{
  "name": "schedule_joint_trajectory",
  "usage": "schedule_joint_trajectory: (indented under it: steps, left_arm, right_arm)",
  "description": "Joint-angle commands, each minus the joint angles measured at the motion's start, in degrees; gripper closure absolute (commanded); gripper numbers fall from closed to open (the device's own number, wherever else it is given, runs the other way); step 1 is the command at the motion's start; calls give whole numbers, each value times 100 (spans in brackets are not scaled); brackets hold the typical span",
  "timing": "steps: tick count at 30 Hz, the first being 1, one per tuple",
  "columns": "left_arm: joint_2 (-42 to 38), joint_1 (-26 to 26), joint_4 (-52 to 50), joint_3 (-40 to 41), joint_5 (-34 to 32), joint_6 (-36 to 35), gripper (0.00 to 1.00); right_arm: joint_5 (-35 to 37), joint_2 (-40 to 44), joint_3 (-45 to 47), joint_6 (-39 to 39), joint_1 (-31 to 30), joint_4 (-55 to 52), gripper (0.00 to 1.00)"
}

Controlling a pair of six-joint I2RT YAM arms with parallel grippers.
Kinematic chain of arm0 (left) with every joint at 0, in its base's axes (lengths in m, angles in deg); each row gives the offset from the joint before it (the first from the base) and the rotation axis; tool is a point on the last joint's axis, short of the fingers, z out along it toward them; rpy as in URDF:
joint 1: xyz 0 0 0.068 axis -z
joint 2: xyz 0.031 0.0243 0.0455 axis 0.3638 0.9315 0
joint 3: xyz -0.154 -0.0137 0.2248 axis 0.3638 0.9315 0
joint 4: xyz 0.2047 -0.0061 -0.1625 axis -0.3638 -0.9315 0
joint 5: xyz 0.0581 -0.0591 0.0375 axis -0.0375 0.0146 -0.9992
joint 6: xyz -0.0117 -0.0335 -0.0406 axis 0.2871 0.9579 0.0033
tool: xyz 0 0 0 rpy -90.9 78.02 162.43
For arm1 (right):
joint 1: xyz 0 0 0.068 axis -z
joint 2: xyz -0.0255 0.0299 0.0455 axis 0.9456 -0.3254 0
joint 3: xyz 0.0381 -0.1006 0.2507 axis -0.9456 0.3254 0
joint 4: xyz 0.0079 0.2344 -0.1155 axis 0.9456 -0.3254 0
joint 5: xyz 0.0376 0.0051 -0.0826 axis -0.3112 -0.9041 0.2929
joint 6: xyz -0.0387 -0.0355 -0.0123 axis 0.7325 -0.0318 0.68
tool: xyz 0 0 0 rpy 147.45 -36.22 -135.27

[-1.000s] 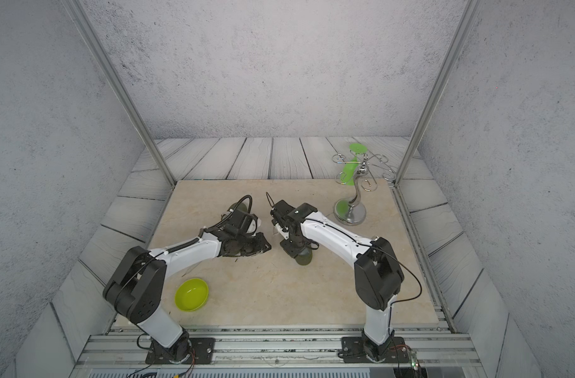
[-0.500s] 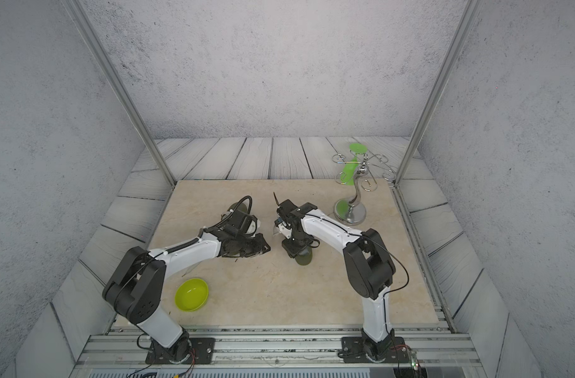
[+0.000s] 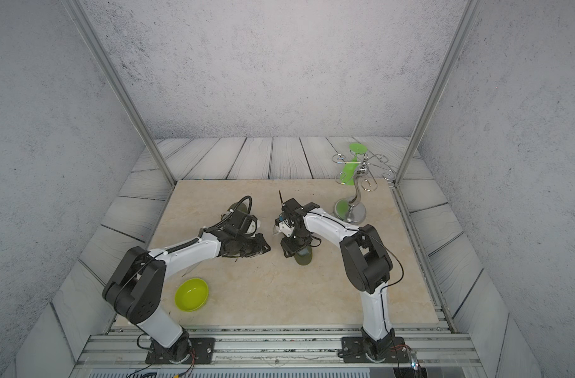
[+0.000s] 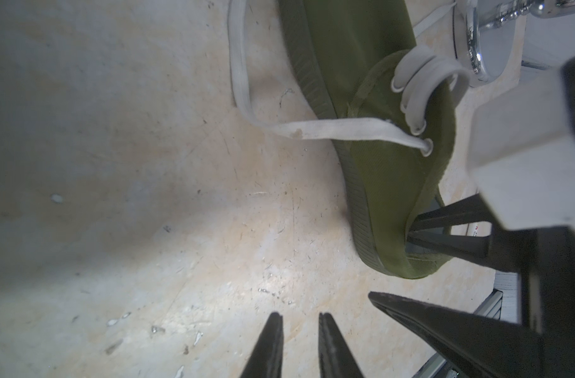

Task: Insert the insole into the shoe
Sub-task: Adjust the insole in the shoe.

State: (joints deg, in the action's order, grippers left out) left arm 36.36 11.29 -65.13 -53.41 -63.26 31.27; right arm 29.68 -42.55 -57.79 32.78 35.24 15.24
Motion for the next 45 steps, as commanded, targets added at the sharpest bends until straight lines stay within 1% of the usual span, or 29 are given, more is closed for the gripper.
schedule_joint_trajectory:
  steps: [1, 14, 24, 38, 42, 45]
  left_arm:
    - [-136, -37, -68, 10, -69, -53, 76]
    - [-65, -37, 9, -11, -32, -18, 76]
    - [-129, -37, -32, -4, -54, -26, 76]
    - [-94, -32, -41, -36, -42, -26, 76]
    - [-116, -32, -41, -16, -55, -21, 76]
    - [-119, -37, -58, -18, -50, -34, 76]
  right_arm:
    - [-224, -200, -120, 88, 9, -61, 44]
    - [-303, 317, -52, 108, 9, -449, 46]
    - [-479, 570, 15, 21, 17, -425, 47]
    - [-1330, 810, 227, -44, 294, -231, 48]
    - [-1314, 848, 219, -105, 299, -271, 49]
    - [-785, 1072, 231, -411, 304, -163, 53]
